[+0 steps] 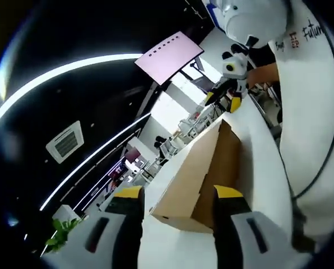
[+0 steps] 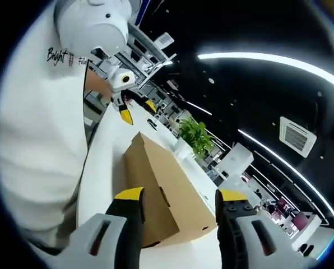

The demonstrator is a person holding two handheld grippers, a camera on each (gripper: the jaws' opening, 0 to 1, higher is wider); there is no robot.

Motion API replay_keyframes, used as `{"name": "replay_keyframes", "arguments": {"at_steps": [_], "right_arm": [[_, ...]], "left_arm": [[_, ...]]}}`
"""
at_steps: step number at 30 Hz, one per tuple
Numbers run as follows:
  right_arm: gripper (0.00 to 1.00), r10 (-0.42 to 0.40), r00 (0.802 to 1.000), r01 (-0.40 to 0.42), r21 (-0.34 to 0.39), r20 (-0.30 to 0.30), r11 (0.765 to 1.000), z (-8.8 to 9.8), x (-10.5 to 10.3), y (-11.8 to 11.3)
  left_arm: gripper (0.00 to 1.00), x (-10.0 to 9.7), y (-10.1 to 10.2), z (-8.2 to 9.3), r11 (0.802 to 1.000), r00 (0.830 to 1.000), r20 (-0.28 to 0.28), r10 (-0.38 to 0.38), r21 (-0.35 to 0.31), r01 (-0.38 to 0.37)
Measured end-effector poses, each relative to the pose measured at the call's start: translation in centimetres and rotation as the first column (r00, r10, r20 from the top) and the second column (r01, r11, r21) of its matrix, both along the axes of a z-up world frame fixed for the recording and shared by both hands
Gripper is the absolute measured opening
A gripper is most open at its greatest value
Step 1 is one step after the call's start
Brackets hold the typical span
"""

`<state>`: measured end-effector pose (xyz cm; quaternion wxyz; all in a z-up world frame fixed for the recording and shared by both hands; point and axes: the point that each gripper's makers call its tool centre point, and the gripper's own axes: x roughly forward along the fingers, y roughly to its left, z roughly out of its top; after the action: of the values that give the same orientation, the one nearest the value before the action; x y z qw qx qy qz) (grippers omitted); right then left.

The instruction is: Operate the shoe box by opening the lid, removing the specified soft item, and placing it in the target area until the item is outside and the box remains undamaged.

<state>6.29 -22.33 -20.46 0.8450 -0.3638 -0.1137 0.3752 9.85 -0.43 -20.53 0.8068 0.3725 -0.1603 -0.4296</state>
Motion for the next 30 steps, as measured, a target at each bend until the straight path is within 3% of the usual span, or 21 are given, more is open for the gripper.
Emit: {"name": "replay_keyframes", "arguments": {"at_steps": [2, 3, 5, 12, 16, 22, 24, 30], "right_arm": [[0.48, -0.029, 1.0, 0.029, -0.015, -0.011, 0.999, -0.2, 0.2, -0.3], [0.46, -0.018, 1.0, 0.019, -0.033, 0.019, 0.999, -0.1, 0.0, -0.3], [0.46, -0.025, 1.0, 0.025, -0.031, 0.014, 0.999, -0.1, -0.1, -0.3], [0.44, -0.031, 0.999, 0.035, -0.089, 0.038, 0.995, -0.8, 0.0, 0.3], [0.41, -0.024, 0.999, 0.027, -0.074, 0.045, 0.997, -1.0, -0.1, 1.1], [0.38, -0.017, 0.998, 0.023, -0.122, 0.054, 0.992, -2.2, -0.3, 1.6], [0.38, -0.035, 0.995, 0.047, -0.135, 0.089, 0.99, -1.6, 0.0, 1.1], [0.37, -0.056, 0.993, 0.074, -0.186, 0.099, 0.98, -2.2, 0.1, 0.1]], "left_arm": [[0.55, 0.3, 0.0, -0.6, 1.0, 1.0, -0.011, 0.016, 0.027, -0.015], [0.55, 0.4, 0.1, -0.8, 0.999, 1.0, 0.005, 0.027, 0.047, -0.027], [0.55, 0.6, 0.3, -0.8, 0.996, 0.998, 0.046, 0.048, 0.069, -0.051], [0.5, 0.8, 1.1, -1.3, 0.988, 0.991, 0.1, 0.084, 0.12, -0.096], [0.46, 1.1, 1.4, -2.2, 0.988, 0.992, 0.095, 0.081, 0.121, -0.092], [0.42, 0.8, 1.0, -2.8, 0.991, 0.995, 0.074, 0.072, 0.11, -0.08], [0.42, 0.9, 0.8, -3.3, 0.989, 0.994, 0.083, 0.07, 0.125, -0.08], [0.42, 0.7, 0.4, -4.4, 0.982, 0.991, 0.12, 0.065, 0.17, -0.085]]}}
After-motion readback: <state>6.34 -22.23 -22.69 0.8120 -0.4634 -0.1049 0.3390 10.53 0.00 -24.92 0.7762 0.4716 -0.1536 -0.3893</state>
